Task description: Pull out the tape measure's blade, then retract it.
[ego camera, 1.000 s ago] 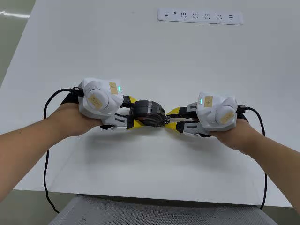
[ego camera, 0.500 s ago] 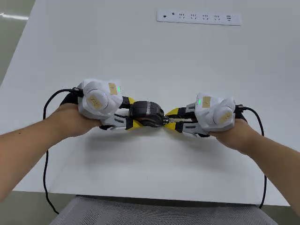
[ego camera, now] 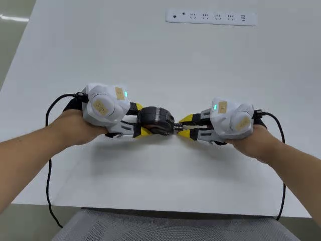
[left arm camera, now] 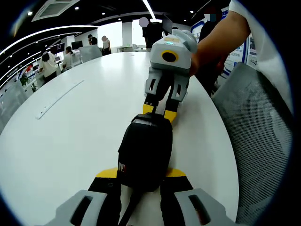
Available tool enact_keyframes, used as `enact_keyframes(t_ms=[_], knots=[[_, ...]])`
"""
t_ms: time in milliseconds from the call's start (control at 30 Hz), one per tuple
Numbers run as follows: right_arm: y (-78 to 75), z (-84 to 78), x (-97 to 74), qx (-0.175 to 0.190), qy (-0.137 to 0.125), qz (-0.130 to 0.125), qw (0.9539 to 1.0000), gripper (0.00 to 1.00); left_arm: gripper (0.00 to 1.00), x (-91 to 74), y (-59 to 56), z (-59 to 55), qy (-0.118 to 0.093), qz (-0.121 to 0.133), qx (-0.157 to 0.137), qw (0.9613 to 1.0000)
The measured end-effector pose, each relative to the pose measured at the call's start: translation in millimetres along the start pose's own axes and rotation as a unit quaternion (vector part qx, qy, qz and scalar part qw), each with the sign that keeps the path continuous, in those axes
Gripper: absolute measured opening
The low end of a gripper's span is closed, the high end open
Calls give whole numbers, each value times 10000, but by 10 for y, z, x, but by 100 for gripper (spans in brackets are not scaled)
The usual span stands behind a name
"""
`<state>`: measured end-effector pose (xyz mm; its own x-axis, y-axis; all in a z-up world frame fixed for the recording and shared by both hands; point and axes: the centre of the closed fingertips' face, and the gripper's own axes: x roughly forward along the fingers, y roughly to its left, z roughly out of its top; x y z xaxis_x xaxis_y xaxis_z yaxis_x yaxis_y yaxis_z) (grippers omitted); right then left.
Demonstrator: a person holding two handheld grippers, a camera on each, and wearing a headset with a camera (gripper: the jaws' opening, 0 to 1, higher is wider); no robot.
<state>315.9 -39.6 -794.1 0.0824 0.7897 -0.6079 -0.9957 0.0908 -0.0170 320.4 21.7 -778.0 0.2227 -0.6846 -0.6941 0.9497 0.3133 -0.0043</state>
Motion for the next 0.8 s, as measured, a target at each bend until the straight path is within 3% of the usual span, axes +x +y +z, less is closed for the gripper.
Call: enact_keyframes(t_ms=[800], knots=[[-37,-121,-163,20,138,-81,9999,9,28,-2,5,-3,44,6,-37,10000]])
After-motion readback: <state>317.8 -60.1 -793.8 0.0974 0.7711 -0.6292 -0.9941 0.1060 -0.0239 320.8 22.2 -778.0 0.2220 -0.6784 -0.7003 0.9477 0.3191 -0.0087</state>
